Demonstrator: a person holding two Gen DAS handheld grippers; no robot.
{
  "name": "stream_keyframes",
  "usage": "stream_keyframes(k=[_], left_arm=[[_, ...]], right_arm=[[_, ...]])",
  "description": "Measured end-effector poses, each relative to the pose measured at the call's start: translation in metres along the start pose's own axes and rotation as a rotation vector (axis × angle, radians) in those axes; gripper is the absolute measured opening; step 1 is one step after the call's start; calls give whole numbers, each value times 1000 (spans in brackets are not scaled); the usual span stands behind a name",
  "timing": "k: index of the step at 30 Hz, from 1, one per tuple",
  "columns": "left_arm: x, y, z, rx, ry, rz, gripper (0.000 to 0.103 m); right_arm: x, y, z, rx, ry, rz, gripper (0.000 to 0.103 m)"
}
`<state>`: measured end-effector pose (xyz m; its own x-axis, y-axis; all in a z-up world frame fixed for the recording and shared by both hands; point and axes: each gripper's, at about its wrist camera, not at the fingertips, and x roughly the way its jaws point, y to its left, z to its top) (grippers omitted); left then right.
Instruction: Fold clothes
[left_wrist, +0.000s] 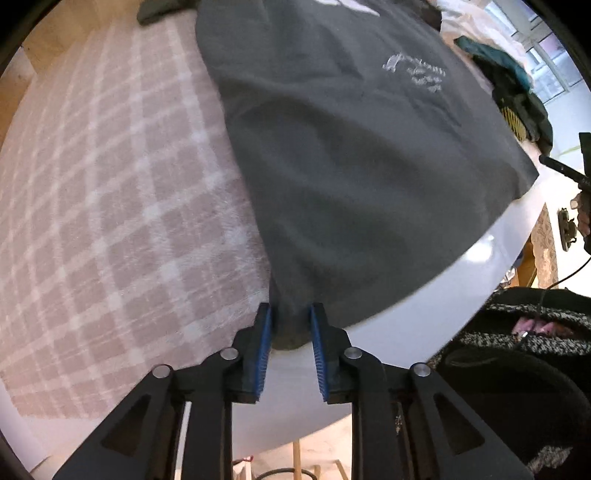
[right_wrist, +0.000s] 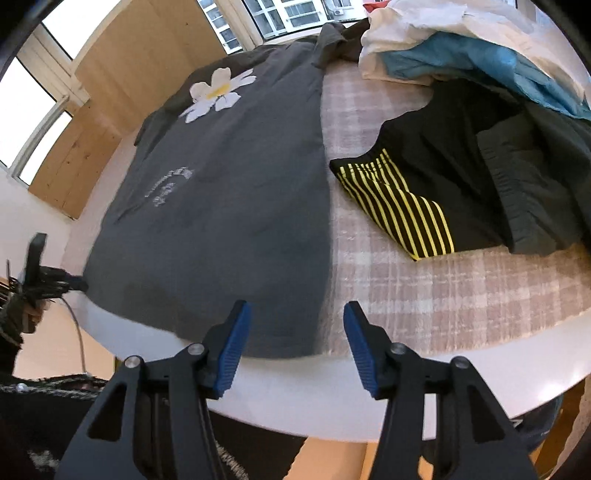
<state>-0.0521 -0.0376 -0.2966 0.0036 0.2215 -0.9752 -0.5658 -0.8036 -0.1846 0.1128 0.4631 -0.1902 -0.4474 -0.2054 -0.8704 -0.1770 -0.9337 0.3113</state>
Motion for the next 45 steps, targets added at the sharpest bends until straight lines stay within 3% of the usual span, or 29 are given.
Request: stream_keyframes(k=[2,10,11,12,15,18,21,25,27,29,32,37,40,42,44,45], left_arm=[[7,0,6,-12,-3,-19,5],[-23,0,10,-22,-58,-59,4],[-27,0,11,-29,-67,-66,4],[-31,1,12,-35,-76,-75,4],[-57,5,21,-65,-120,-120,4],[-86,10,29,-97,-168,-167,4],[-111,6,36,-113,-194,-185,4],[-135,4,4,-119,-171,-175,4],[-130,3,-8,-124,-155,-173,4],[-108,8,-16,-153,-126,-178,4],[-61,16,-31,-196,-48,-196,4],[-16,3,-45,-170,54,-196,4],[-19,5,-42,-147,84,-210,12],[-28,16,-40,-145,108,-170,13],[-44,31,-36,-133,108,-114,13],[-53,39,-34,-127,108,-85,13]], right_arm=[[7,-1,-3,3,11,10,52],[30,-2,-5,-14,38,29,51],[32,-3,-5,-9,40,47,44],[32,-6,-4,1,49,74,5],[22,-18,4,104,51,182,3],[-24,-21,25,180,-42,321,3],[-69,-12,36,174,-104,357,3],[-97,-4,28,134,-99,320,3],[-91,-11,14,156,-87,290,3],[-68,-23,2,224,-47,284,3],[-61,-21,2,193,34,200,3],[-49,-19,1,140,167,59,3],[-42,-17,0,107,246,-26,4],[-37,-16,0,86,299,-83,13],[-34,-15,1,64,344,-137,15],[-47,-13,14,52,305,-147,16]])
